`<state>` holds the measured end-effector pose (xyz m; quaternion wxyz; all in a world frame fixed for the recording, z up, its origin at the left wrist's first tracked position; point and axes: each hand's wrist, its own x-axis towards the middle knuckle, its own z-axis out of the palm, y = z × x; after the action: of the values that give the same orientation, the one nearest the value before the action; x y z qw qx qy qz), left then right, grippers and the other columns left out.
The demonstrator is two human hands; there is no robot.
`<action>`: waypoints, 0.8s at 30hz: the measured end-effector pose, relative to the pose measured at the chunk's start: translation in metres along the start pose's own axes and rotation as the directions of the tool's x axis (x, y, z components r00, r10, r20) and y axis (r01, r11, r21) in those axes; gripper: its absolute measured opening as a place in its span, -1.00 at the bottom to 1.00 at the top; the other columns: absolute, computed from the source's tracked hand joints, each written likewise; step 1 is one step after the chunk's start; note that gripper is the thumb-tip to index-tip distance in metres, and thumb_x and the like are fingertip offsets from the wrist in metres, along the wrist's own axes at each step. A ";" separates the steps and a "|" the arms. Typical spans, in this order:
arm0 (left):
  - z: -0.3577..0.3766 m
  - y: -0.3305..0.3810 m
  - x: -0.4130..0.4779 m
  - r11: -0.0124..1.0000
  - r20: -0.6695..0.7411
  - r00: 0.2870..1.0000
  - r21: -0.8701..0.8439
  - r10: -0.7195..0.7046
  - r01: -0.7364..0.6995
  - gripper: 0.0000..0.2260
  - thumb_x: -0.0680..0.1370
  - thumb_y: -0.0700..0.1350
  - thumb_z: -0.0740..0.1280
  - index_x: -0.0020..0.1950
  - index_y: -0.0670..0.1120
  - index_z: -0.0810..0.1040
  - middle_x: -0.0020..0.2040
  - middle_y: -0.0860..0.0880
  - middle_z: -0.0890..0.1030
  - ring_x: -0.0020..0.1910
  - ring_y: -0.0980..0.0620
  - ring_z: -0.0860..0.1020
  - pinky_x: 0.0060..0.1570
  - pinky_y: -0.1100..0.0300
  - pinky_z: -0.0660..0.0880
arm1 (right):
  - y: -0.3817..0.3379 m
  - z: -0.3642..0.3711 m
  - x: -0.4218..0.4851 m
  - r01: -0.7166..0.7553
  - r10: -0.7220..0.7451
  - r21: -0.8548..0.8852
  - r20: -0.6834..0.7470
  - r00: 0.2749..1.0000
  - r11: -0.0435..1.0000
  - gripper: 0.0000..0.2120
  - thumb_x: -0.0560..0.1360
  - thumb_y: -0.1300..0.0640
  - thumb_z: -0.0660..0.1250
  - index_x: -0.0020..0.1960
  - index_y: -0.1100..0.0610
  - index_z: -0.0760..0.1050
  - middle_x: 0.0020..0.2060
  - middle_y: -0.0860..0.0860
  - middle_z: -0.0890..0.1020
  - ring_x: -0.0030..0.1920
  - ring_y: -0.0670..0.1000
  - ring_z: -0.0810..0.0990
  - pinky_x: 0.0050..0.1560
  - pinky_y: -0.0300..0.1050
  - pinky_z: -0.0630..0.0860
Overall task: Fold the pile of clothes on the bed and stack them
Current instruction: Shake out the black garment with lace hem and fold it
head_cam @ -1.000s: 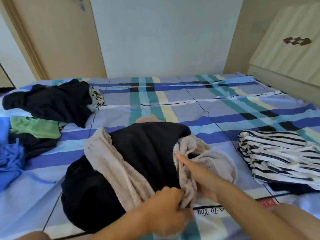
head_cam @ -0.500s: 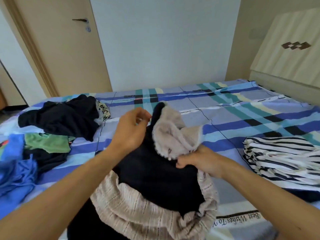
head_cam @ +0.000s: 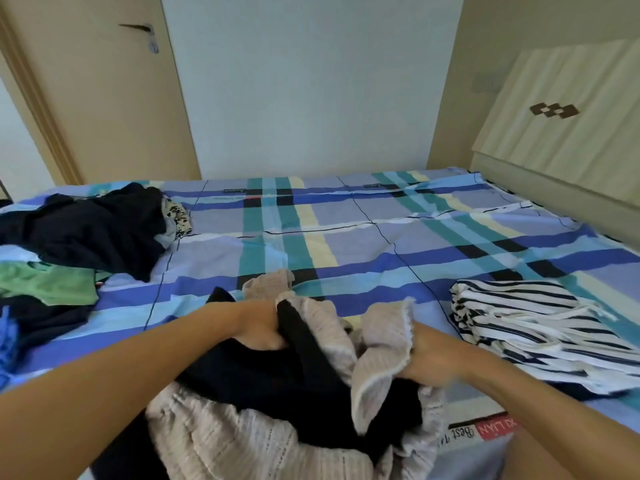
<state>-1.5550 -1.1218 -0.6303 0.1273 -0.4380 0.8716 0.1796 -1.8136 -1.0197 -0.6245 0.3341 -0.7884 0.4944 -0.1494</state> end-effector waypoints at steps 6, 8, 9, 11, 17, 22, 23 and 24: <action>-0.089 -0.046 -0.027 0.996 -0.578 0.811 -0.079 -0.089 0.053 -0.71 0.63 0.10 0.24 -0.24 0.01 0.43 -0.23 0.04 0.53 -0.16 -0.06 0.50 -0.12 0.07 0.37 | -0.004 -0.090 0.055 -0.148 0.167 0.083 -0.329 0.929 0.986 -0.69 0.47 0.37 0.40 0.04 -0.01 0.56 -0.04 -0.08 0.62 0.10 -0.04 0.58 -0.09 -0.40 0.45; -0.153 -0.058 -0.046 0.988 -0.714 0.687 -0.147 -0.136 0.044 -0.64 0.59 0.20 0.20 -0.03 -0.06 0.59 -0.06 -0.06 0.66 -0.01 -0.12 0.59 0.02 0.01 0.49 | -0.043 -0.143 0.081 -0.132 0.135 0.042 -0.482 0.865 0.990 -0.71 0.39 0.25 0.49 0.09 0.09 0.59 -0.03 -0.02 0.63 0.10 0.03 0.58 -0.05 -0.29 0.48; -0.185 -0.060 -0.057 0.985 -0.763 0.629 -0.167 -0.149 0.030 -0.58 0.58 0.20 0.20 0.12 -0.11 0.61 0.08 -0.10 0.67 0.10 -0.15 0.60 0.15 -0.03 0.50 | -0.066 -0.169 0.092 -0.116 0.106 0.017 -0.550 0.828 0.993 -0.67 0.36 0.20 0.51 0.12 0.11 0.60 0.00 0.01 0.65 0.10 0.04 0.59 0.00 -0.20 0.51; -0.254 -0.060 -0.083 0.982 -0.841 0.510 -0.182 -0.182 0.050 -0.67 0.64 0.05 0.23 0.15 -0.20 0.57 0.19 -0.16 0.64 0.20 -0.21 0.56 0.20 0.01 0.46 | -0.126 -0.227 0.108 -0.058 0.009 -0.054 -0.650 0.760 0.997 -0.64 0.38 0.23 0.52 0.17 0.16 0.60 0.06 0.07 0.64 0.11 0.07 0.58 0.08 -0.10 0.51; -0.425 -0.034 -0.185 0.952 -0.933 0.189 -0.299 -0.306 0.064 -0.73 0.68 -0.04 0.19 0.27 -0.15 0.55 0.24 -0.21 0.58 0.23 -0.24 0.52 0.19 0.02 0.41 | -0.305 -0.374 0.089 0.069 -0.226 -0.227 -0.795 0.563 0.971 -0.48 0.30 0.17 0.63 0.23 0.11 0.59 0.09 0.02 0.65 0.13 0.04 0.60 0.14 -0.11 0.54; -0.501 -0.010 -0.254 0.923 -0.926 0.143 -0.367 -0.350 -0.118 -0.75 0.64 -0.11 0.24 0.23 -0.18 0.58 0.18 -0.16 0.60 0.18 -0.14 0.55 0.19 0.05 0.47 | -0.394 -0.428 0.048 0.138 -0.366 -0.348 -0.764 0.531 0.927 -0.46 0.30 0.19 0.63 0.24 -0.01 0.59 0.06 0.06 0.69 0.05 0.10 0.66 0.08 -0.03 0.62; -0.507 -0.009 -0.262 0.900 -0.910 0.183 -0.401 -0.371 -0.170 -0.77 0.62 -0.11 0.25 0.19 -0.17 0.59 0.16 -0.15 0.62 0.12 -0.12 0.57 0.13 0.07 0.50 | -0.399 -0.435 0.044 0.117 -0.356 -0.350 -0.767 0.534 0.929 -0.46 0.30 0.17 0.64 0.24 0.01 0.58 0.05 0.12 0.69 -0.05 0.13 0.66 0.00 0.00 0.63; -0.507 -0.008 -0.268 0.869 -0.886 0.237 -0.448 -0.400 -0.209 -0.80 0.62 -0.10 0.25 0.13 -0.16 0.60 0.12 -0.17 0.64 0.02 -0.09 0.59 0.01 0.11 0.50 | -0.401 -0.438 0.040 0.065 -0.325 -0.348 -0.772 0.546 0.935 -0.46 0.28 0.14 0.64 0.22 0.05 0.58 0.02 0.19 0.69 -0.19 0.14 0.63 -0.14 -0.02 0.60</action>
<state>-1.4248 -1.1485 -0.0725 -0.5374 -0.5245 0.6564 0.0725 -1.7704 -1.1057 -0.0369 -0.0668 -0.7174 0.5163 -0.4629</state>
